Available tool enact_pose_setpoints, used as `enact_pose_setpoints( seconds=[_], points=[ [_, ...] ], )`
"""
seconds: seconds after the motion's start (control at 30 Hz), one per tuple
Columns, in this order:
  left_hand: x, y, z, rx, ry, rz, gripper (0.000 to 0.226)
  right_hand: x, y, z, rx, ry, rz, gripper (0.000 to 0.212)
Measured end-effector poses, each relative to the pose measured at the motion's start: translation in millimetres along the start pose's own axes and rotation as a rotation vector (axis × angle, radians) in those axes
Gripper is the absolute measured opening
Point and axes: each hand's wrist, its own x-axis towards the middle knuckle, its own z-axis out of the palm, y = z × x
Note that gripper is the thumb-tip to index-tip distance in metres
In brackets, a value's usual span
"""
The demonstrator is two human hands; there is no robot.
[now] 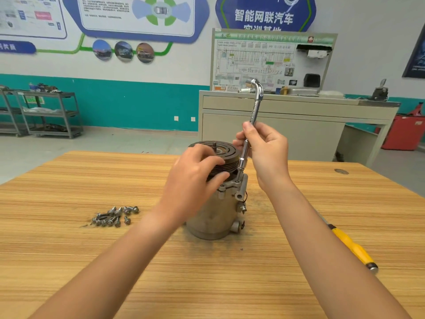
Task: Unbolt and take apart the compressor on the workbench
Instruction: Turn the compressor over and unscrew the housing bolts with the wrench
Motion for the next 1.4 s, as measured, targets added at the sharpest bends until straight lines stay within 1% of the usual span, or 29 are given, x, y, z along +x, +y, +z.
enact_pose_setpoints(
  seconds=[0.03,0.07,0.1,0.17,0.23,0.3,0.4,0.47,0.57,0.63,0.7,0.73,0.77,0.8,0.87,0.97,1.03,1.07,1.1,1.13,1.2,1.27,1.33,1.4],
  points=[
    [-6.6,6.2,2.9,-0.041,0.057,-0.056,0.028,0.7,1.8,1.2,0.008,0.007,0.012,0.022],
    [-12.7,12.0,5.5,-0.062,0.072,-0.107,0.031,1.2,3.6,2.3,0.018,0.014,0.025,0.023],
    [-17.4,17.1,9.5,-0.055,0.06,-0.147,0.037,1.0,5.3,3.1,0.029,0.021,0.038,0.023],
    [-20.7,23.9,16.5,-0.034,-0.022,-0.232,0.052,-0.5,7.5,3.8,0.057,0.035,0.063,0.021],
    [-17.7,26.2,21.9,-0.099,-0.032,-0.289,0.056,-2.8,8.1,3.9,0.109,0.041,0.087,0.019],
    [-13.1,28.9,25.0,-0.221,0.004,-0.303,0.045,-5.1,7.1,3.8,0.161,0.036,0.106,0.018],
    [-8.9,28.0,26.3,-0.315,0.064,-0.328,0.022,-8.4,5.8,3.8,0.193,0.031,0.125,0.016],
    [-11.1,25.9,25.5,-0.369,0.043,-0.346,0.016,-9.7,4.5,4.1,0.209,0.03,0.13,0.015],
    [-21.4,19.5,22.8,-0.472,-0.055,-0.363,0.018,-8.3,0.7,3.6,0.23,0.051,0.13,0.016],
    [-32.4,13.0,15.5,-0.654,-0.113,-0.479,0.018,-6.8,-2.1,2.8,0.241,0.056,0.13,0.016],
    [-43.2,4.4,2.3,-0.969,-0.113,-0.709,0.009,-6.2,-3.7,2.5,0.234,0.052,0.131,0.016],
    [-48.4,-1.8,-4.6,-1.124,-0.084,-0.818,0.01,-6.8,-3.9,3.3,0.225,0.044,0.133,0.015],
    [-53.8,-9.7,-11.1,-1.248,-0.035,-0.902,0.018,-8.1,-3.5,4.5,0.215,0.034,0.136,0.015],
    [-60.1,-19.4,-18.0,-1.329,0.03,-0.958,0.025,-9.9,-2.8,6.1,0.205,0.022,0.141,0.015],
    [-74.0,-40.6,-34.1,-1.386,0.153,-1.022,0.032,-14.2,-0.7,9.4,0.192,0.002,0.145,0.014],
    [-97.4,-78.0,-58.6,-1.333,0.279,-1.1,0.032,-20.1,2.1,13.5,0.175,-0.023,0.147,0.012],
    [-110.6,-106.5,-71.9,-1.23,0.322,-1.147,0.038,-22.7,3.0,16.4,0.163,-0.034,0.153,0.012],
    [-115.5,-120.6,-76.8,-1.147,0.32,-1.158,0.034,-23.8,3.4,18.4,0.153,-0.039,0.156,0.013],
    [-119.4,-134.2,-80.1,-1.019,0.295,-1.16,0.026,-25.0,3.6,20.5,0.144,-0.044,0.157,0.013],
    [-122.8,-148.5,-81.2,-0.842,0.248,-1.15,0.02,-26.3,3.8,22.5,0.138,-0.048,0.16,0.014],
    [-126.9,-175.6,-77.4,-0.46,0.137,-1.091,0.013,-29.2,4.2,25.4,0.13,-0.05,0.164,0.013],
    [-125.1,-195.5,-68.6,-0.213,0.031,-1.046,0.011,-32.1,4.2,28.1,0.11,-0.057,0.158,0.011],
    [-119.4,-207.3,-56.8,-0.119,-0.064,-1.045,0.011,-35.7,4.3,30.3,0.077,-0.064,0.149,0.009],
    [-113.4,-215.5,-45.3,-0.114,-0.141,-1.069,0.01,-40.1,4.2,32.1,0.038,-0.072,0.134,0.008]
  ],
)
